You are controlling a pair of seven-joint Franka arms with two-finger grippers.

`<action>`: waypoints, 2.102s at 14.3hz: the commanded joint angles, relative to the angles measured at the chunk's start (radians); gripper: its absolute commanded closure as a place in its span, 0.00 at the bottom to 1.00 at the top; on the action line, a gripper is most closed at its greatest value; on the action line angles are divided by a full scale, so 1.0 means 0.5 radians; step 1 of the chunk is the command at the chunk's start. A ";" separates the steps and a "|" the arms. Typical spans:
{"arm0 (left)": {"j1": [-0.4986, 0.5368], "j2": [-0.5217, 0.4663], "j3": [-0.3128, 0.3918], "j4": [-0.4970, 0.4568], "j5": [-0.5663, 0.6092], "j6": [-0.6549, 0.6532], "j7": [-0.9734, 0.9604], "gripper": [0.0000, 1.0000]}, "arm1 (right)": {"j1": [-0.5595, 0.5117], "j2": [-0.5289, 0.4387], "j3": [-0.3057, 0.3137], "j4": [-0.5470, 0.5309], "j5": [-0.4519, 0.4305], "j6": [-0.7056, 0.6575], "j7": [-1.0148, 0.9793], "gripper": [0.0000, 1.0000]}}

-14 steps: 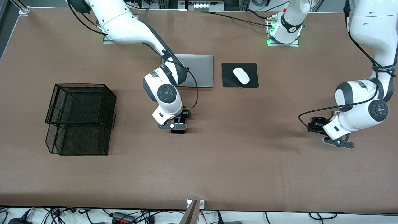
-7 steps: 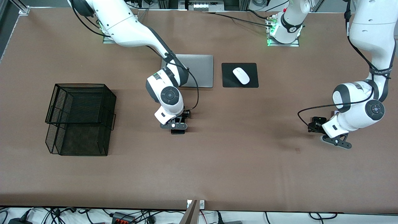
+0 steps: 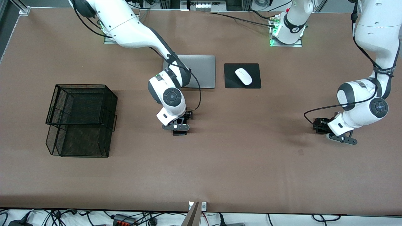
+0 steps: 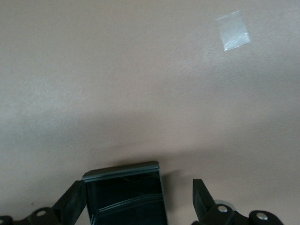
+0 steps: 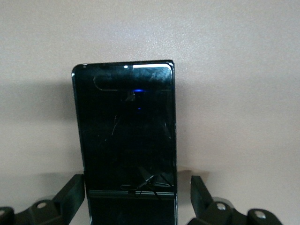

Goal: Place phones with both arms
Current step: 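Carry the bar phone to the basket while the left gripper grasps the flip phone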

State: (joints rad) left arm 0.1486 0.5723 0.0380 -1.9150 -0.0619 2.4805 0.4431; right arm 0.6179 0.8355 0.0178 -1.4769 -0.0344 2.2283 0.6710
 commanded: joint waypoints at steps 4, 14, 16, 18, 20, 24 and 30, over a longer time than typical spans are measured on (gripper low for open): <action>0.016 -0.052 0.037 -0.109 -0.070 0.024 -0.131 0.00 | 0.019 0.047 -0.002 0.045 0.029 0.029 0.036 0.00; 0.010 -0.031 0.038 -0.146 -0.063 0.043 -0.205 0.00 | 0.004 0.001 -0.005 0.064 0.032 0.026 -0.001 0.71; 0.004 -0.022 0.038 -0.149 -0.048 0.046 -0.202 0.00 | -0.039 -0.087 -0.014 0.085 0.035 -0.008 -0.004 0.71; 0.000 -0.019 0.038 -0.149 -0.048 0.070 -0.120 0.00 | -0.131 -0.201 -0.020 0.088 0.026 -0.118 -0.029 0.71; 0.004 -0.016 0.038 -0.146 -0.051 0.073 -0.092 0.00 | -0.238 -0.311 -0.017 0.088 0.029 -0.253 -0.136 0.71; 0.013 -0.006 0.038 -0.149 -0.063 0.101 -0.043 0.00 | -0.441 -0.523 -0.023 0.067 0.017 -0.596 -0.350 0.71; 0.034 0.021 0.038 -0.143 -0.070 0.125 0.022 0.00 | -0.827 -0.765 -0.029 0.003 -0.002 -1.084 -0.909 0.71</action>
State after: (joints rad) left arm 0.1580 0.5778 0.0565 -1.9753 -0.0818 2.5147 0.4126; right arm 0.2631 0.5287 -0.0119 -1.4196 -0.0350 1.7354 0.2906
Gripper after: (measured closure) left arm 0.000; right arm 0.198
